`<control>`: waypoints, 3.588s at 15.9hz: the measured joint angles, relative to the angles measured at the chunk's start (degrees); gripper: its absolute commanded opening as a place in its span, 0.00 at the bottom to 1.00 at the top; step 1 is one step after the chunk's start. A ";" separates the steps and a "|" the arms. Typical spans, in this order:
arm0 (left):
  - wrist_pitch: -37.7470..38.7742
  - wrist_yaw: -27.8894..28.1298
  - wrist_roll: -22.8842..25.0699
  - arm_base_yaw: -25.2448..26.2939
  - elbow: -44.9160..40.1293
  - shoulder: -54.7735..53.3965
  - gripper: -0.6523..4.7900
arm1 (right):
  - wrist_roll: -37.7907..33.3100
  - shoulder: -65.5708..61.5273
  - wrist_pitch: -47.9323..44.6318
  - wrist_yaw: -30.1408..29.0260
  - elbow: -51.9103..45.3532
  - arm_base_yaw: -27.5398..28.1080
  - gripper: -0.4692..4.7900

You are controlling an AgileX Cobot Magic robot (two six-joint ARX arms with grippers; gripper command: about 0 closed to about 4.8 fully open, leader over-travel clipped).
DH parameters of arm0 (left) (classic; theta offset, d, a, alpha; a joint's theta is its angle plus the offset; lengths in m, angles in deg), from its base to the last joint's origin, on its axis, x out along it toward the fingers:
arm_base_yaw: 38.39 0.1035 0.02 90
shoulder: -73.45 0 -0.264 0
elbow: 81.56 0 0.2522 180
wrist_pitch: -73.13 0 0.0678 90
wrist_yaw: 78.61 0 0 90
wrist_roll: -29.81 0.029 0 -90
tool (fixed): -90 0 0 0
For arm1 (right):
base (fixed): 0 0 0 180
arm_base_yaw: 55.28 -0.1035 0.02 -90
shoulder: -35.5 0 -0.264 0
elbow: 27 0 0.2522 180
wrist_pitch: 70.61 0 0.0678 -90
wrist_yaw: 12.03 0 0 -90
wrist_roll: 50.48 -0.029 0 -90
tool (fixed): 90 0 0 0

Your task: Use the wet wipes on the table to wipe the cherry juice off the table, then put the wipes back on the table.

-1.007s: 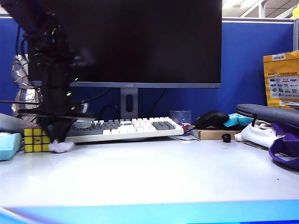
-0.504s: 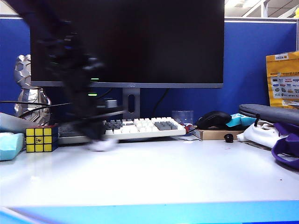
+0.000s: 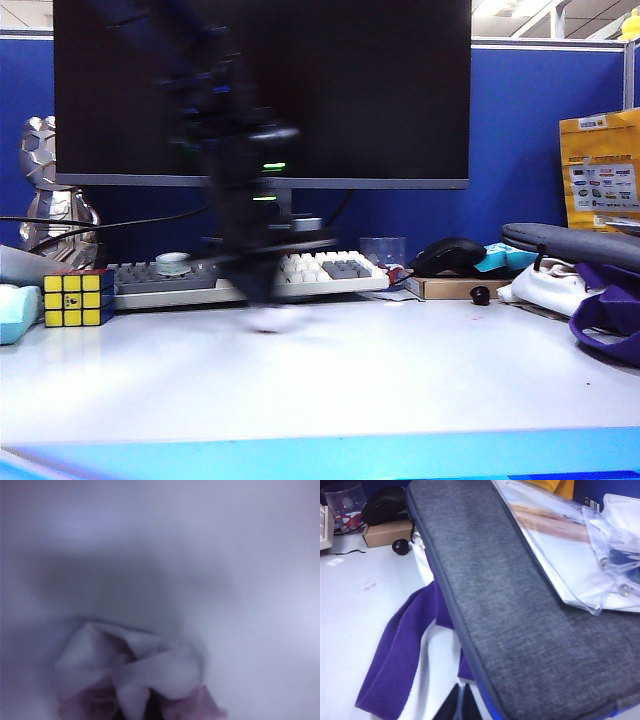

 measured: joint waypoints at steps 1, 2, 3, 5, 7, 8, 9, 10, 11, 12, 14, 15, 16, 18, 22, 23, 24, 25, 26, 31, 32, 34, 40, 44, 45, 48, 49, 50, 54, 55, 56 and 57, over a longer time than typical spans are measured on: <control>2.08 1.27 0.04 4.13 0.20 0.20 0.11 | 0.00 0.00 0.00 0.02 0.00 -0.02 0.09; 3.61 3.19 0.24 6.97 0.26 0.39 0.11 | 0.00 0.00 0.00 0.00 0.00 0.00 0.09; 5.75 6.12 1.29 9.38 0.39 0.57 0.11 | 0.00 0.00 0.00 0.00 0.00 0.00 0.09; 9.27 9.42 2.71 11.41 0.55 0.70 0.11 | 0.00 0.00 0.00 0.00 0.00 -0.02 0.09; 10.43 9.66 3.80 10.95 0.55 0.72 0.11 | 0.00 0.00 0.00 0.00 0.00 0.00 0.09; 10.43 10.29 3.96 10.05 0.55 0.70 0.11 | 0.00 0.00 0.00 0.00 0.00 0.00 0.09; 10.34 9.33 3.98 7.85 0.55 0.70 0.11 | 0.00 0.00 0.00 0.02 0.00 0.00 0.09; 9.57 6.86 3.93 5.05 0.52 0.70 0.11 | 0.00 0.00 0.00 0.00 0.00 -0.02 0.09; 7.19 1.75 3.98 -1.16 0.37 0.55 0.11 | 0.00 0.00 0.00 0.00 0.00 -0.02 0.09; 6.38 -1.16 4.15 -4.94 0.28 0.39 0.11 | 0.00 0.02 0.00 0.00 0.00 -0.02 0.09; 5.99 -2.01 5.01 -10.75 0.22 0.28 0.11 | 0.00 0.00 0.00 0.00 0.00 -0.02 0.09; 5.81 -2.29 5.29 -12.52 0.22 0.22 0.11 | 0.00 0.00 0.00 0.00 0.00 -0.02 0.09; 5.81 -3.02 6.03 -15.50 0.20 0.11 0.11 | 0.00 0.00 0.00 0.00 0.00 -0.02 0.09; 6.38 -4.24 6.40 -18.23 0.07 0.09 0.11 | 0.00 0.00 0.00 0.00 0.00 -0.02 0.09; 8.31 -3.96 6.54 -17.18 0.04 0.07 0.11 | 0.00 0.00 0.00 0.00 0.00 -0.02 0.09; 9.31 -2.25 6.54 -15.69 0.35 0.09 0.11 | 0.00 0.00 0.00 0.00 0.00 -0.02 0.09; 9.94 -0.63 6.36 -12.83 0.66 0.09 0.11 | 0.00 0.00 0.00 0.00 0.00 -0.02 0.09; 9.70 0.83 5.51 -9.33 1.49 -0.07 0.11 | 0.00 0.00 0.00 0.00 0.00 -0.02 0.09; 8.83 1.77 4.57 -7.23 2.19 -0.28 0.11 | 0.00 0.00 0.00 0.02 0.00 -0.02 0.09; -3.69 -4.17 -1.73 -4.17 8.85 -1.09 0.11 | 0.00 0.00 0.00 0.00 0.00 -0.02 0.09; -6.88 -6.62 -3.41 -5.44 9.38 -1.05 0.11 | 0.00 0.00 0.00 0.00 0.00 -0.02 0.09; -11.78 -9.14 -5.95 -8.98 9.68 -1.07 0.11 | 0.00 0.02 0.00 0.00 0.00 -0.02 0.09; -39.56 -7.10 -12.59 -15.89 10.05 -2.45 0.11 | 0.00 0.00 0.00 0.00 0.00 0.00 0.09; -40.96 -9.70 -20.70 -15.65 10.03 -8.70 0.11 | 0.00 0.00 0.00 0.00 0.00 -0.02 0.09; -40.92 -10.54 -23.34 -15.65 10.01 -9.90 0.11 | 0.00 0.00 0.00 0.00 0.00 -0.02 0.09; -41.66 -10.64 -27.23 -15.52 10.01 -10.60 0.11 | 0.00 0.00 0.00 0.00 0.00 0.00 0.09; -42.86 -10.58 -29.59 -15.32 10.03 -10.62 0.11 | 0.00 0.00 0.00 0.00 0.00 -0.02 0.09; -43.41 -10.49 -31.95 -15.19 10.03 -10.62 0.11 | 0.00 0.00 0.00 0.00 0.00 -0.02 0.09; -42.66 -10.51 -29.11 -15.41 10.08 -10.62 0.11 | 0.00 0.00 0.00 0.00 0.00 -0.02 0.09; -40.37 -10.56 -25.38 -15.39 10.34 -10.62 0.11 | 0.00 0.00 0.00 0.00 0.00 0.00 0.09; -39.10 -10.54 -23.58 -15.39 10.34 -10.62 0.11 | 0.00 0.00 0.00 0.00 0.00 -0.02 0.09; -36.48 -9.92 -20.96 -15.43 10.34 -10.64 0.11 | 0.00 0.00 0.00 0.00 0.00 -0.02 0.09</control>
